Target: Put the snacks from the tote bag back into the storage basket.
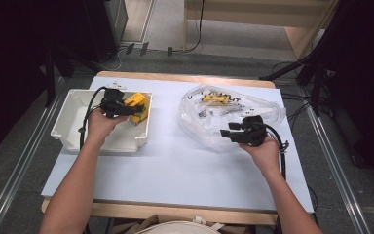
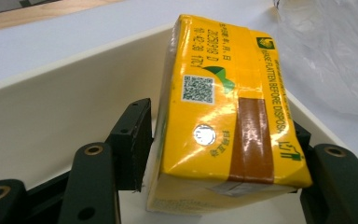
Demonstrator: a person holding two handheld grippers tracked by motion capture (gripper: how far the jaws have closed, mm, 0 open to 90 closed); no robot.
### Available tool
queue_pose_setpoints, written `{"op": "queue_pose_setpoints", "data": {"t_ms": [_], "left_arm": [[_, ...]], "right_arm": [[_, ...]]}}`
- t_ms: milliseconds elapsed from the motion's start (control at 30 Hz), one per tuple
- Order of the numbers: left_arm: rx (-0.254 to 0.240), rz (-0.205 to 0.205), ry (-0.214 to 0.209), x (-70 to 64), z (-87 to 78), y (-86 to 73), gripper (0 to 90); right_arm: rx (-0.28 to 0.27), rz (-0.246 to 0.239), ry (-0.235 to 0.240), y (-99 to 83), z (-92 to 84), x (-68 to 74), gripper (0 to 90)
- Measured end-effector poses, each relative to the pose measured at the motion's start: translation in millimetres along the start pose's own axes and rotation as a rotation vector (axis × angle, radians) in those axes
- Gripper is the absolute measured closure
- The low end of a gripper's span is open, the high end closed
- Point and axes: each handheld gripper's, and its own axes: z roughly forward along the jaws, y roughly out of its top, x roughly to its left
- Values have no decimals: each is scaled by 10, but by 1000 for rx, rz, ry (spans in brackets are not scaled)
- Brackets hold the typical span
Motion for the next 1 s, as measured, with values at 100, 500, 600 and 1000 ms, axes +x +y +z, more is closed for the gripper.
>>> {"op": "queue_pose_setpoints", "data": {"t_ms": [100,500,600,1000], "left_arm": [[16,-12,2,-13,2,-4,396],[6,-17,-7,-48,-138,-79,369],[11,-13,0,-70,-170,-98,359],[3,-14,7,-83,-344,-201,368]], "right_arm": [[0,0,1,0,0,-4,495],[6,2,5,-3,2,-3,492],[4,0,4,-2,0,-2,492],[0,5,0,-2,-14,-6,491]]}}
